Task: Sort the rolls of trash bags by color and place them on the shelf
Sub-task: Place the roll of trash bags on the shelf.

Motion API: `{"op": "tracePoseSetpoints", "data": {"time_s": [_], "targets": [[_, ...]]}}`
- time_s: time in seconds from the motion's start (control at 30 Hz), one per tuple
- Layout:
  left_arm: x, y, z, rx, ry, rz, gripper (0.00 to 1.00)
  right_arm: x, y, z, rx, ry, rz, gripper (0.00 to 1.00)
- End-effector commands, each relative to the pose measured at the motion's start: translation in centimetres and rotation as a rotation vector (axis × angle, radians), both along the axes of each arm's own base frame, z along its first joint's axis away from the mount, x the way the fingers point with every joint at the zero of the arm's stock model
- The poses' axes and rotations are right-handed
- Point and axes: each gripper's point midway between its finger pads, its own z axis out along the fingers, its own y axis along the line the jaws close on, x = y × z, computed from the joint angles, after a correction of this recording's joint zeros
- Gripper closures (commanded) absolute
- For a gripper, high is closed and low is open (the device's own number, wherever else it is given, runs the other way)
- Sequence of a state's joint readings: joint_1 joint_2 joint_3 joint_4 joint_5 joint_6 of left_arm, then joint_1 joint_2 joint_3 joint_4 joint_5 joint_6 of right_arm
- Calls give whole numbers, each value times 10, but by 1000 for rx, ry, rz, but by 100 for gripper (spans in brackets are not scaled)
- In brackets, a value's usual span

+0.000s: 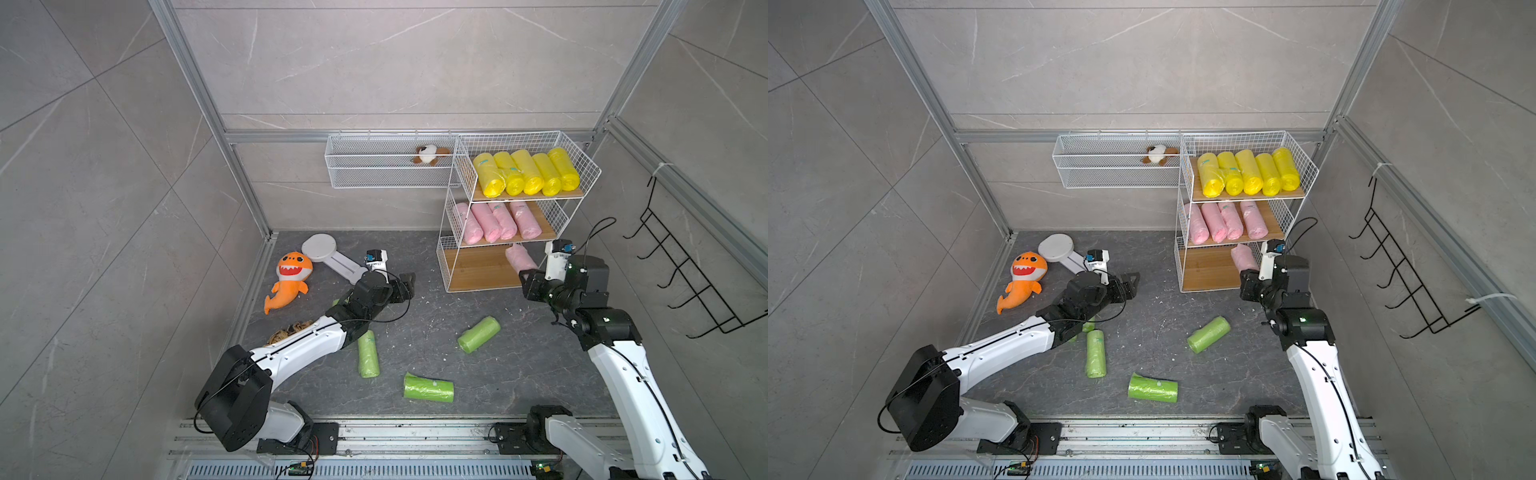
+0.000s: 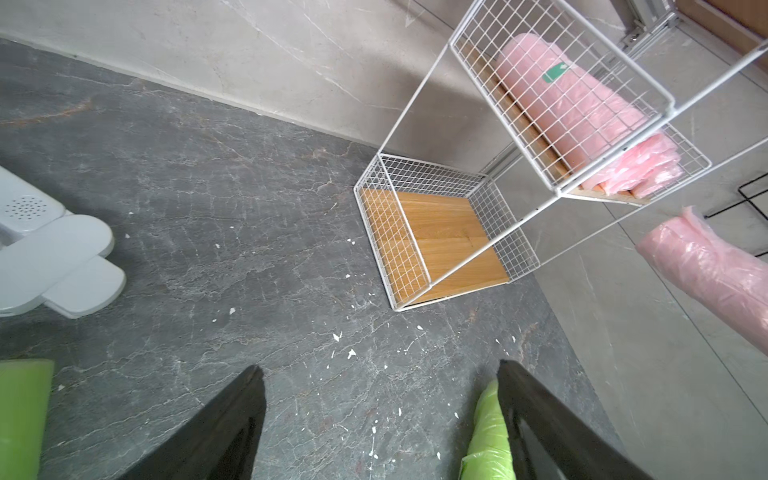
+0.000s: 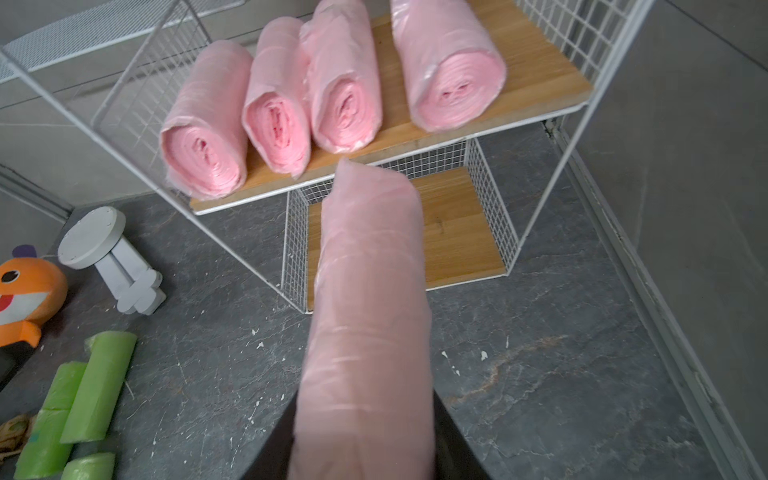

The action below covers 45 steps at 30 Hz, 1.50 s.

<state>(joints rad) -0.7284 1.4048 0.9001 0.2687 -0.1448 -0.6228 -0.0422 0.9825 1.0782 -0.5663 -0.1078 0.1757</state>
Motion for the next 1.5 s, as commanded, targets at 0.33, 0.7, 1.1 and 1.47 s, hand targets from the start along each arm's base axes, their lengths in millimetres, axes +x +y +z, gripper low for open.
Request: {"op": "tracePoseSetpoints", "data": {"time_s": [0.33,0.7,1.1,1.47], "targets": [[3,-28,14,-55,0,-112,10,24,-52,38,189,-140,-101,79],[3,-33,9,-62,15,-129,10,18,-79,82,106,-209,-192,79],[2,-43,4,-92,42,-168,10,64,-78,96,181,-276,-112,78],[0,-50,1,-110,65,-195,10,100,-89,85,220,-306,-113,78]]}}
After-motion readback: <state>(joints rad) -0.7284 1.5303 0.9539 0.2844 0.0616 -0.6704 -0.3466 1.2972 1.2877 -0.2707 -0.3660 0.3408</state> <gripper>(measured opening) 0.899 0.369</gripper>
